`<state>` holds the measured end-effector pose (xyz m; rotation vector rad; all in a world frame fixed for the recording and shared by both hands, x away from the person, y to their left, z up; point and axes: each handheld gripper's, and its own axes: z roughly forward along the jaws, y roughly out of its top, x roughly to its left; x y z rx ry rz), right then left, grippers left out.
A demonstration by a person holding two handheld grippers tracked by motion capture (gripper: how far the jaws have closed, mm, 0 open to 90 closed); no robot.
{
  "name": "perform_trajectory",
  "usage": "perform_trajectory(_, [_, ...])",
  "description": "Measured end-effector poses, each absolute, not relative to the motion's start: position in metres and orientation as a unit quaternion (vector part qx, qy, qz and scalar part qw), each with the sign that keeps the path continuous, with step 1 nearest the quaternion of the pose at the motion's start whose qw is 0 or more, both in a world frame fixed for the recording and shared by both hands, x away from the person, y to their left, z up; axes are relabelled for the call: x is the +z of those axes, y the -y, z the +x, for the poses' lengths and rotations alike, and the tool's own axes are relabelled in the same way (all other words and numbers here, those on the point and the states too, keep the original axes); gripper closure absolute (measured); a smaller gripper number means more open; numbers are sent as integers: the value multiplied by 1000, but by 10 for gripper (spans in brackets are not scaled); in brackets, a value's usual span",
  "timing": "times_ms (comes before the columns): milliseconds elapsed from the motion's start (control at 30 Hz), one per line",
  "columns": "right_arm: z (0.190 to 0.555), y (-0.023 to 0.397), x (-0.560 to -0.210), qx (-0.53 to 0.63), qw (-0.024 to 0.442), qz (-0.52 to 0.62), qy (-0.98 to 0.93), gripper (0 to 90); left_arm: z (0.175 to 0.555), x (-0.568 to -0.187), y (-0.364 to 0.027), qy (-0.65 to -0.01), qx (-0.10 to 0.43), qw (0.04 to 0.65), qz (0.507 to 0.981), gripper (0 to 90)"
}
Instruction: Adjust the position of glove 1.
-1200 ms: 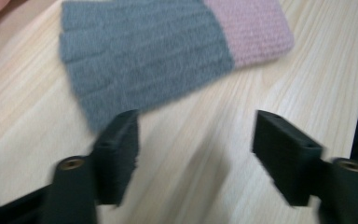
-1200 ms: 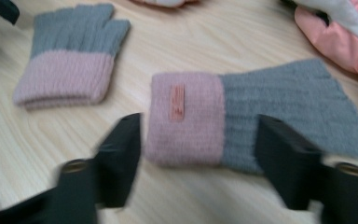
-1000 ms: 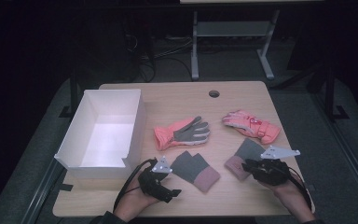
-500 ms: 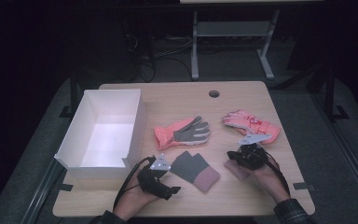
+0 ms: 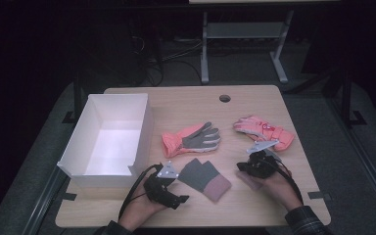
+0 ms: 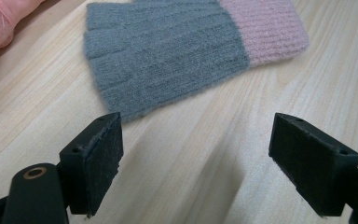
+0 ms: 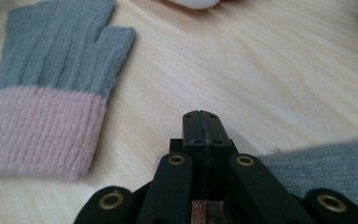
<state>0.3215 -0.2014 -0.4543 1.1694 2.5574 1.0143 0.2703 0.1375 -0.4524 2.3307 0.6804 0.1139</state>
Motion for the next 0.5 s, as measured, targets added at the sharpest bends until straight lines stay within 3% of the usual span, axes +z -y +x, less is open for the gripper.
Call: perform_trajectory(500, [297,219,-452,339,65,389,-854,900,270,-452,-137,-260,40,348,900,174])
